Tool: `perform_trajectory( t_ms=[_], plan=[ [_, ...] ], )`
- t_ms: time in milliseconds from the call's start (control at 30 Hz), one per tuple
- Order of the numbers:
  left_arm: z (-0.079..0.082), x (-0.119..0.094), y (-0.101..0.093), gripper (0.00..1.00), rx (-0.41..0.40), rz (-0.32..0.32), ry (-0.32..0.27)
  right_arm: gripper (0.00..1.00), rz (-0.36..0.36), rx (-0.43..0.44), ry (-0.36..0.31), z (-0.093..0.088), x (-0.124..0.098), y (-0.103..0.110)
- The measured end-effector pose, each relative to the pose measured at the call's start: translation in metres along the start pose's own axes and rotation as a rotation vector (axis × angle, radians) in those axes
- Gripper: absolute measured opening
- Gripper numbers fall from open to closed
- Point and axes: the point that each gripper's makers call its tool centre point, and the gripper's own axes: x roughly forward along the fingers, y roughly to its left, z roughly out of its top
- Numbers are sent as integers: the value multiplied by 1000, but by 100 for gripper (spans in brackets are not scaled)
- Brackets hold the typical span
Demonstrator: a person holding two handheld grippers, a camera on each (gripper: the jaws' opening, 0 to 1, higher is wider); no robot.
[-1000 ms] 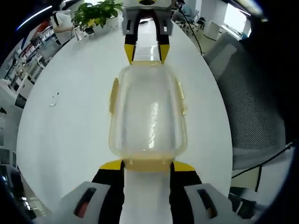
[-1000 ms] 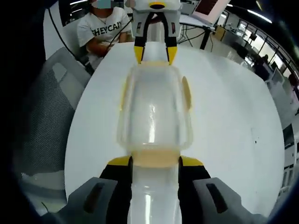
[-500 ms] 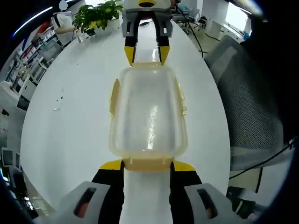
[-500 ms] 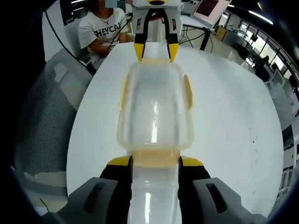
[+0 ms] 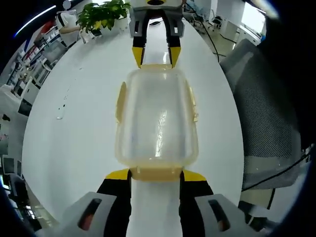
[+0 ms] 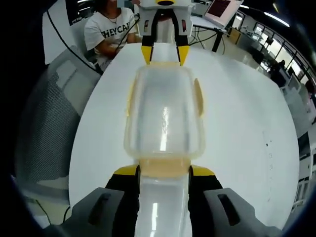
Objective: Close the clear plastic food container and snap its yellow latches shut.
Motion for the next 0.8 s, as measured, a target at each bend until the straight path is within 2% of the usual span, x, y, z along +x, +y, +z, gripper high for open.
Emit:
perform_trajectory(
  t_ms=[367, 800],
  plan=[
    [21, 3, 2, 32, 2, 3, -7, 35, 1, 11, -7, -18, -14, -1],
    [53, 14, 2, 32, 16, -6, -18, 35, -3, 29, 6, -48, -29, 2]
  ],
)
